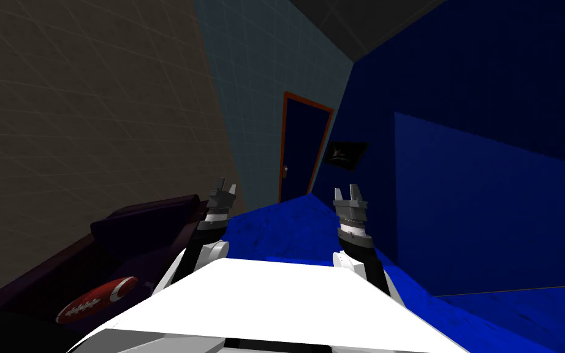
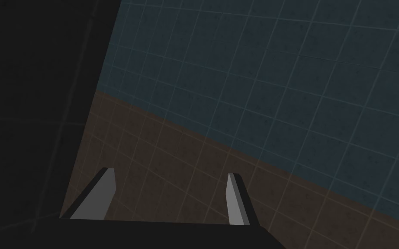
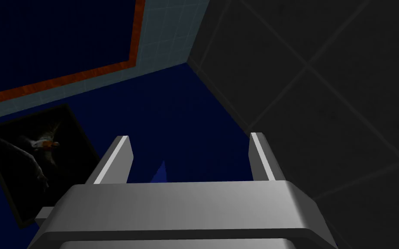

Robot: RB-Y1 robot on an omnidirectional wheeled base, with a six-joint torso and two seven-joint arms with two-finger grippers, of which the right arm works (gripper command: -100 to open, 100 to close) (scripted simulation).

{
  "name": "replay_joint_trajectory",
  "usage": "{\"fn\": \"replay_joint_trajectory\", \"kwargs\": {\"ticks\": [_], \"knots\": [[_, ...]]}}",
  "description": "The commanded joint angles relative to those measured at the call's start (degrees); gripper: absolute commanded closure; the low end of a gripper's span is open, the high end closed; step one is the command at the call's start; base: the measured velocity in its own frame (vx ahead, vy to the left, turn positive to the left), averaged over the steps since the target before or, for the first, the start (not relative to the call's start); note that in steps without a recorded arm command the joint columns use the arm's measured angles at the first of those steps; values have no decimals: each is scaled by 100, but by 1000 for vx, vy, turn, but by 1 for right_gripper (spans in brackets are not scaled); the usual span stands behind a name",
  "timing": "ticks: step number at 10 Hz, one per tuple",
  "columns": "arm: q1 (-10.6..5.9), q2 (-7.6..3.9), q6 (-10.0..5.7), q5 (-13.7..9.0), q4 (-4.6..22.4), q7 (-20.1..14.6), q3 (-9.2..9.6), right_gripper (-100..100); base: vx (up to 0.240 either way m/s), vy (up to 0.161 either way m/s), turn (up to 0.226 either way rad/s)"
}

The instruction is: Pull the door open

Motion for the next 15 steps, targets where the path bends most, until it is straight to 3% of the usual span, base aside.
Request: {"fn": "replay_joint_trajectory", "kwargs": {"ticks": [1, 8, 15], "knots": [[-95, -44, 15, -89, 178, -145, -16, -100, 61, -9, 108], [-593, -203, 94, -552, 1108, -904, -98, -100, 137, -53, 138], [-1051, -292, 166, -978, 1964, -1603, -174, -100, 101, -59, 122]]}}
